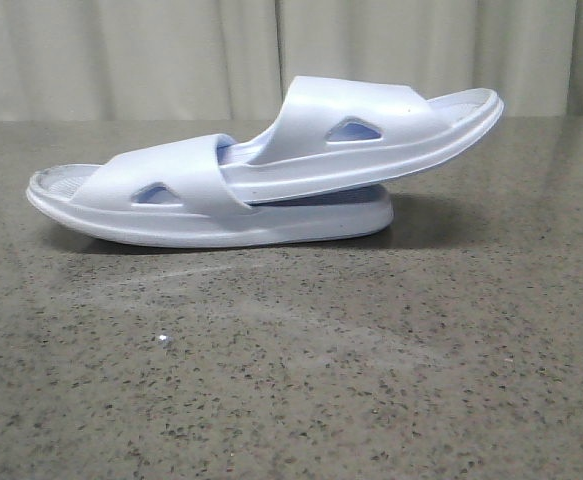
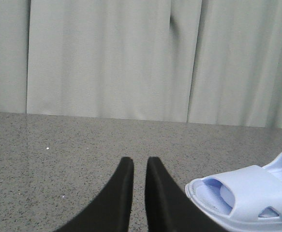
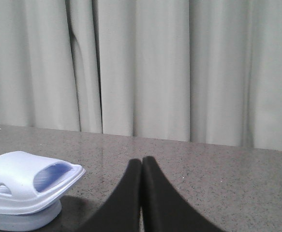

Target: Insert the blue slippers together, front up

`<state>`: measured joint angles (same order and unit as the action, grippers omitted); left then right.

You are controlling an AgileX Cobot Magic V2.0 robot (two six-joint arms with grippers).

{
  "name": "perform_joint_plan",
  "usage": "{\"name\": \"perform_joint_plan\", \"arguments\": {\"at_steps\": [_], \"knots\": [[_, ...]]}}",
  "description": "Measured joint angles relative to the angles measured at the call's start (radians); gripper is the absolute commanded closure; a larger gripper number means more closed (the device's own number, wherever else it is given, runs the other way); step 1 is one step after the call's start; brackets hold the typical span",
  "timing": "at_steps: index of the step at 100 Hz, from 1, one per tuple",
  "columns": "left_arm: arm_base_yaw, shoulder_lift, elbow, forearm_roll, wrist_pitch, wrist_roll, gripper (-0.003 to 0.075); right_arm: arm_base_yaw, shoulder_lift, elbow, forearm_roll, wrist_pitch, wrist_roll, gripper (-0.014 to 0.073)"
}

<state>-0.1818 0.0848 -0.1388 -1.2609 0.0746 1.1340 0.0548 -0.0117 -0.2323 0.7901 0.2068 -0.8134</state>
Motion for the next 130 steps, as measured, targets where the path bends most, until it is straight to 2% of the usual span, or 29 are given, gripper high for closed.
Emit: {"name": "perform_joint_plan", "arguments": {"at_steps": [20,33,43,58,65,72,89,130], "knots": [[0.0,0.0,0.0,0.021,0.0,0.0,0.0705,0.0,0.0,0.0,0.0,0.0,0.0,0.0701],[0.0,-0.002,0.0,0.187,0.007,-0.06,0.0704,0.0,0.0,0.0,0.0,0.0,0.0,0.0701],[0.0,-0.021,0.0,0.449,0.029,-0.282,0.0704,0.0,0.0,0.0,0.0,0.0,0.0,0.0701],[0.0,-0.073,0.018,0.949,0.064,-0.803,0.0704,0.0,0.0,0.0,0.0,0.0,0.0,0.0701],[0.0,-0.089,0.04,1.107,0.066,-0.979,0.0704,0.0,0.0,0.0,0.0,0.0,0.0,0.0701],[0.0,-0.089,0.063,1.196,0.07,-1.079,0.0704,0.0,0.0,0.0,0.0,0.0,0.0,0.0701],[0.0,-0.089,0.098,1.267,0.073,-1.145,0.0704,0.0,0.0,0.0,0.0,0.0,0.0,0.0701],[0.0,-0.089,0.141,1.289,0.011,-1.155,0.0704,0.0,0.0,0.0,0.0,0.0,0.0,0.0701]]}}
